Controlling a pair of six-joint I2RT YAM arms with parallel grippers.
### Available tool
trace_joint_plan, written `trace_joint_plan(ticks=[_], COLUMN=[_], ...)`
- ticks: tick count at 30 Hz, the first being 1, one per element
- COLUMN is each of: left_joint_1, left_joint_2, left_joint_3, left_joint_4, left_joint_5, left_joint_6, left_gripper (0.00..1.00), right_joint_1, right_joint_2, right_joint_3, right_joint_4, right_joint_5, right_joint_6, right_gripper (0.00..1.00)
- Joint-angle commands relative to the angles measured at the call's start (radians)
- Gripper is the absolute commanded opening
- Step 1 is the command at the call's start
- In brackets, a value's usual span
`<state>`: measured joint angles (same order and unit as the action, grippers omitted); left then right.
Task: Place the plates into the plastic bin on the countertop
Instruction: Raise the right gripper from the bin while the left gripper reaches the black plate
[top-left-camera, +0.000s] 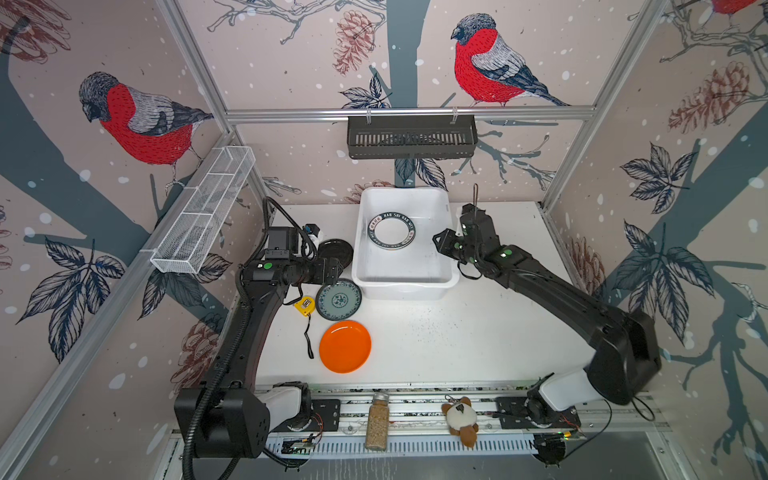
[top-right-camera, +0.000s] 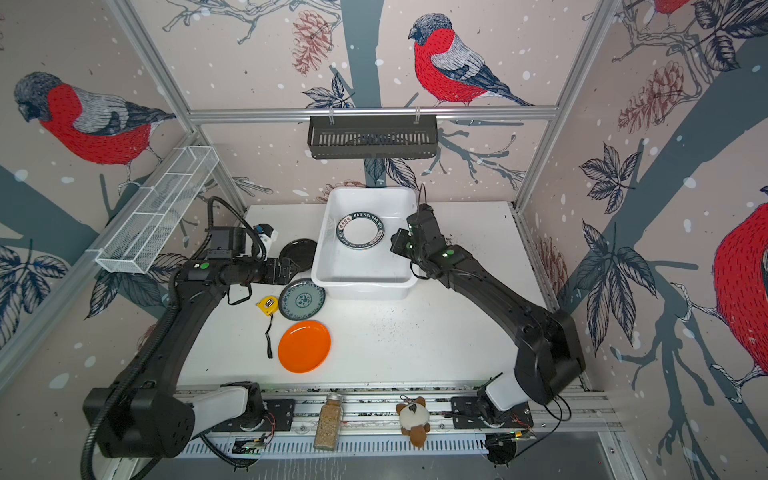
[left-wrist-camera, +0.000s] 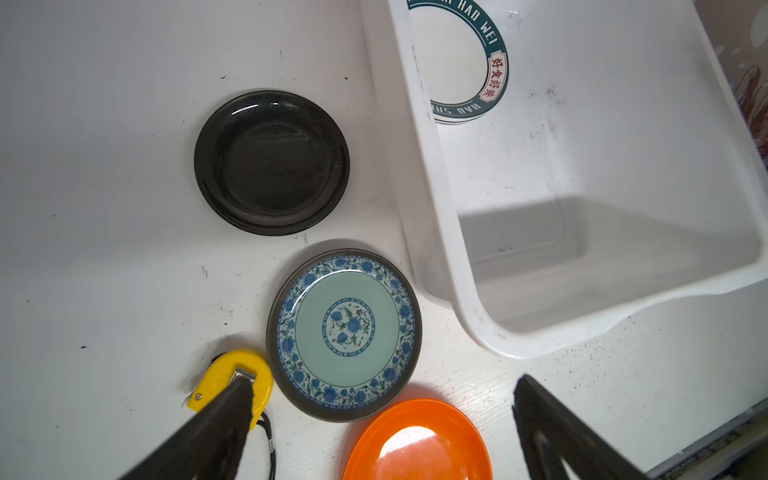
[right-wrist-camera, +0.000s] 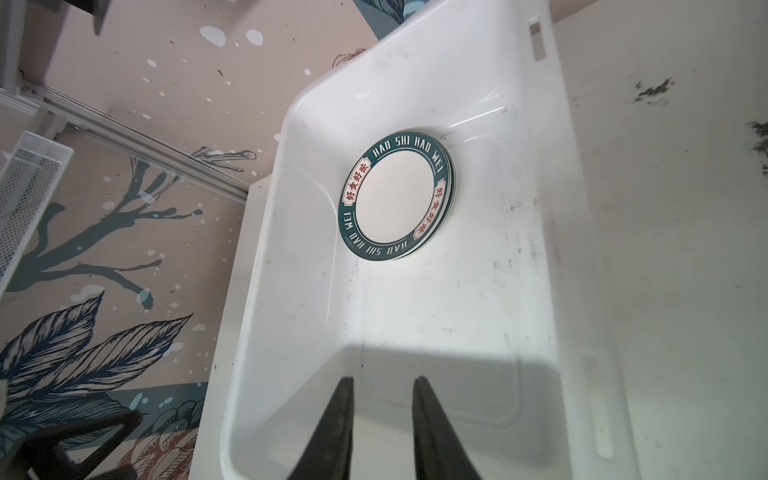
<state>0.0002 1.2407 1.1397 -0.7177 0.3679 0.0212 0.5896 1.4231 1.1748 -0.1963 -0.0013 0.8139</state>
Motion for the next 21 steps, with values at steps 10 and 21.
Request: trace_joint_plan(ticks=[10,21], left_joint_1=[0.05,0.104], left_joint_2=[0.188,0.36], left_joint_3=[0.075,0.069], left_joint_4=[0.156,0.253], left_joint_5=[0.279,0.287], left_joint_6=[-0.153,-0.133], left_gripper=[0.97,0.94], right_joint_1=[0.046,0.048], right_joint_2=[-0.449,-0.582], right_joint_3=[-0.3,-0.332], right_joint_4=[-0.07,-0.135], right_joint_5=[0.163,0.198], right_joint_6=[0.106,0.121], right_gripper=[0.28,0.29])
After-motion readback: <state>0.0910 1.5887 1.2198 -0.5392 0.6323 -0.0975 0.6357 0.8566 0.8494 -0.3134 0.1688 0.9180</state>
